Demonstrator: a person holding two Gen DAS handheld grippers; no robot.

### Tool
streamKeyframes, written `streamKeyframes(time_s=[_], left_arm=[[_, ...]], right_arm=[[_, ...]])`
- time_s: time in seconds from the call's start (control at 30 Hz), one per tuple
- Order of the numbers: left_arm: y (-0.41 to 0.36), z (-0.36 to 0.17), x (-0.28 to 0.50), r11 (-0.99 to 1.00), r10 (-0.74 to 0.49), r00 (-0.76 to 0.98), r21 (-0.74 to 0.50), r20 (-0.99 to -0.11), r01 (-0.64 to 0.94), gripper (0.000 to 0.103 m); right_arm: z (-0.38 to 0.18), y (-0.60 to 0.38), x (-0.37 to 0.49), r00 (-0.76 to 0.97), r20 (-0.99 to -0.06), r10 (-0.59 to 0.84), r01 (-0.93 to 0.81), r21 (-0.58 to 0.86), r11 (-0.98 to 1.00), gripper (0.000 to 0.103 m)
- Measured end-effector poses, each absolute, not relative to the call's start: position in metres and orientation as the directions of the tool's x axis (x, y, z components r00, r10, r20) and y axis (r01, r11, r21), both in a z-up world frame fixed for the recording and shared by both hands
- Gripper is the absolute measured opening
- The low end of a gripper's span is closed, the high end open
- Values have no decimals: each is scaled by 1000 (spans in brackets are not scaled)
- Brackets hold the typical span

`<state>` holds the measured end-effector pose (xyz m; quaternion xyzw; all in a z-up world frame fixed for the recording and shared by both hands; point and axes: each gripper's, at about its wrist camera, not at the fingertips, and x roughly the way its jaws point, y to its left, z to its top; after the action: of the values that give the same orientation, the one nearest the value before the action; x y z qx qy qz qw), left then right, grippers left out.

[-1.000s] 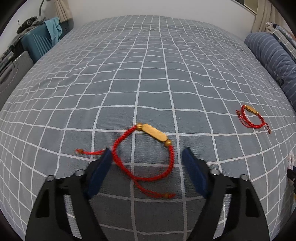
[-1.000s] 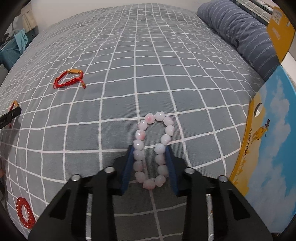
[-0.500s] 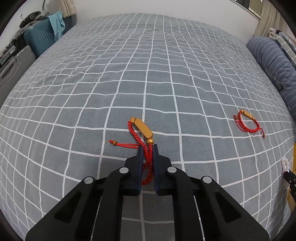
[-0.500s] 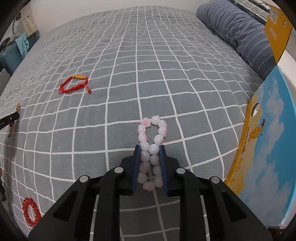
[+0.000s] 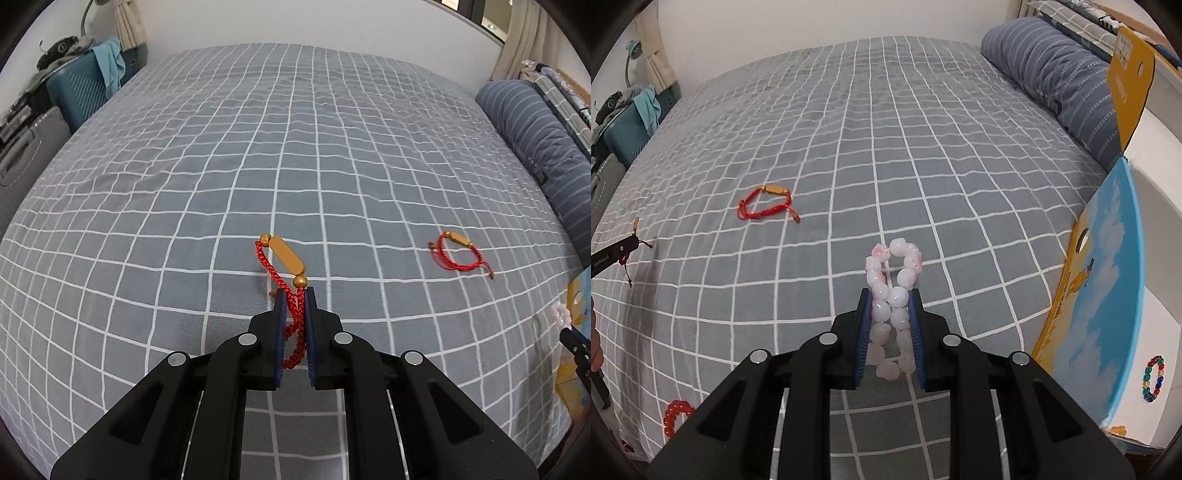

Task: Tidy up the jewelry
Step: 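Carry the red string bracelet and pink-white bracelet in both tools over the box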

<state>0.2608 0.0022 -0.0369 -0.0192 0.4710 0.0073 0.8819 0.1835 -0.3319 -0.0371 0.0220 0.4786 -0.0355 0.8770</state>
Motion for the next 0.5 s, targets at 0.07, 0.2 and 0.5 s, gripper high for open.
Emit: streamKeyframes(time_s=[0.07, 0.2, 0.5], left_arm=[[-1, -32, 258, 999, -7, 560, -25, -829, -24, 9], [-5, -24, 254, 1000, -18, 564, -29, -825, -11, 9], [-25, 8, 240, 999, -51, 600, -31, -798, 44, 9]], right_arm=[[-34, -331, 183, 544, -838, -41, 82, 4, 997, 19], [-26, -331, 181, 556, -830, -35, 79, 10, 997, 19], [0, -330, 172, 599, -800, -35, 73, 11, 997, 19]])
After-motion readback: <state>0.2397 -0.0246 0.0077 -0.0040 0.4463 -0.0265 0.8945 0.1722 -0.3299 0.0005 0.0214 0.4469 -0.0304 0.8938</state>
